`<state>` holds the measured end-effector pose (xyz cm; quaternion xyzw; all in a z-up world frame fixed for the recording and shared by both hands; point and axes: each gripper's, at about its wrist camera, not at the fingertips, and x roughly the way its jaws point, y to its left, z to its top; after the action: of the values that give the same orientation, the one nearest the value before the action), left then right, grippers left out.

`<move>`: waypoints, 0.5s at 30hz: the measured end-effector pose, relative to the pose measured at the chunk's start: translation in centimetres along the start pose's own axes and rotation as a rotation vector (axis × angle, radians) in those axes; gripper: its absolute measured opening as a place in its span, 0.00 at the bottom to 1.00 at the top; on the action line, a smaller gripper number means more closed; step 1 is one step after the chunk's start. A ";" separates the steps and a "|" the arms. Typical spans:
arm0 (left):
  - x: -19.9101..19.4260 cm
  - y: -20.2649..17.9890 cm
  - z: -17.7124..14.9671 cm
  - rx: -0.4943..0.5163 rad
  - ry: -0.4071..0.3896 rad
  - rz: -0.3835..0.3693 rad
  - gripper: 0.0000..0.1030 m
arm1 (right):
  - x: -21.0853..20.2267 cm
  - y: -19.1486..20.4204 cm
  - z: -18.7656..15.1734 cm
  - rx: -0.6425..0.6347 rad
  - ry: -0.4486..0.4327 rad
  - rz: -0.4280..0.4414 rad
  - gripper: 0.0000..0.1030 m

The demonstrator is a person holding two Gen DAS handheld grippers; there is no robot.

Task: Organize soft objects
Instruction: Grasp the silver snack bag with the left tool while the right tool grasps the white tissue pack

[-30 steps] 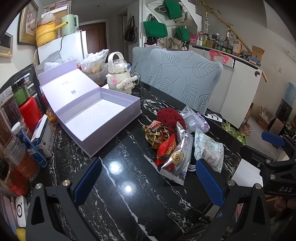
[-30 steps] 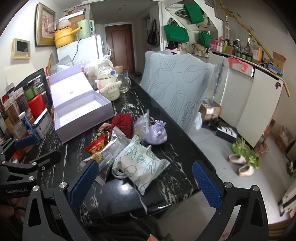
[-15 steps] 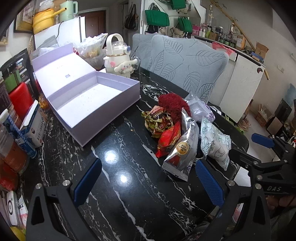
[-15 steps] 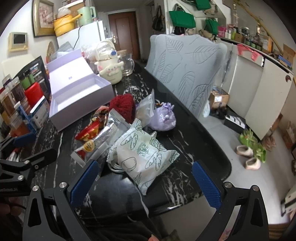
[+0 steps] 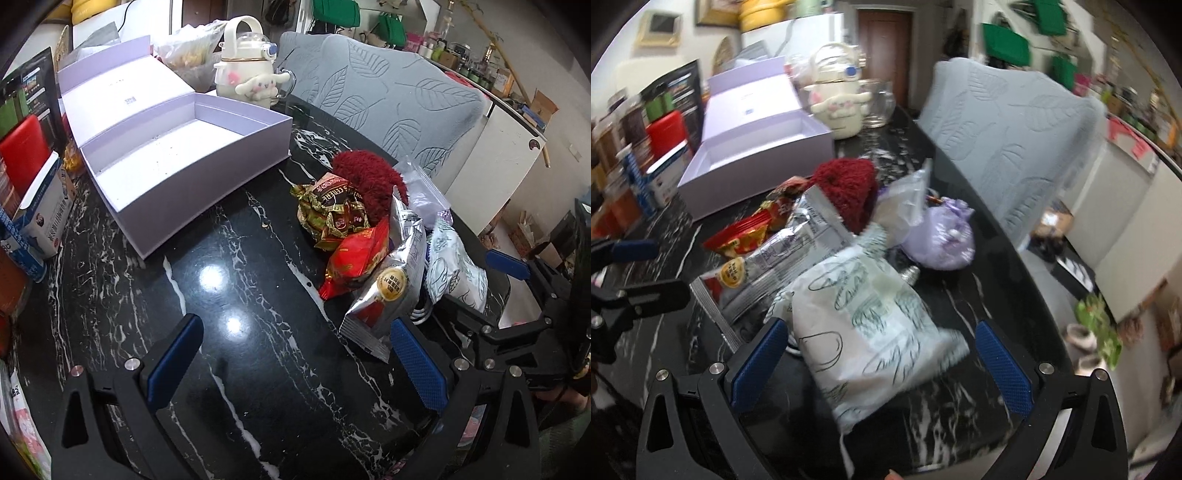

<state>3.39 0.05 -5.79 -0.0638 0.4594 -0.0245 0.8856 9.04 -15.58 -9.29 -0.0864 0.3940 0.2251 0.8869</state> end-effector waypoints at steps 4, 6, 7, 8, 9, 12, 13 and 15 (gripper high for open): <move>0.4 -0.5 0.3 -0.004 0.009 -0.012 1.00 | 1.1 -0.3 0.4 -0.043 0.006 0.058 1.00; 0.4 -0.8 0.5 0.000 0.001 -0.013 1.00 | 1.7 -0.6 0.4 -0.044 0.019 0.098 1.00; 0.4 -1.0 0.6 0.005 -0.003 -0.013 1.00 | 1.9 -0.7 0.5 -0.040 0.026 0.108 1.00; 0.4 -1.3 0.6 0.011 -0.008 -0.013 1.00 | 2.2 -1.0 0.4 -0.031 0.038 0.121 1.00; 0.4 -1.5 0.7 0.014 -0.011 -0.014 1.00 | 2.5 -1.3 0.4 -0.015 0.048 0.139 0.99; 0.6 -2.0 1.0 0.025 -0.016 -0.026 1.00 | 2.6 -2.3 0.2 0.037 0.052 0.197 0.75; 0.7 -2.2 1.0 0.030 -0.015 -0.031 1.00 | 2.5 -2.5 0.2 0.057 0.048 0.204 0.71; 0.9 -2.8 1.1 0.049 -0.017 -0.044 1.00 | 2.3 -3.1 -0.1 0.079 0.045 0.194 0.68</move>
<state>4.86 -2.69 -5.53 -0.0521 0.4497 -0.0547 0.8900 11.79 -17.63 -11.12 -0.0178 0.4287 0.2923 0.8547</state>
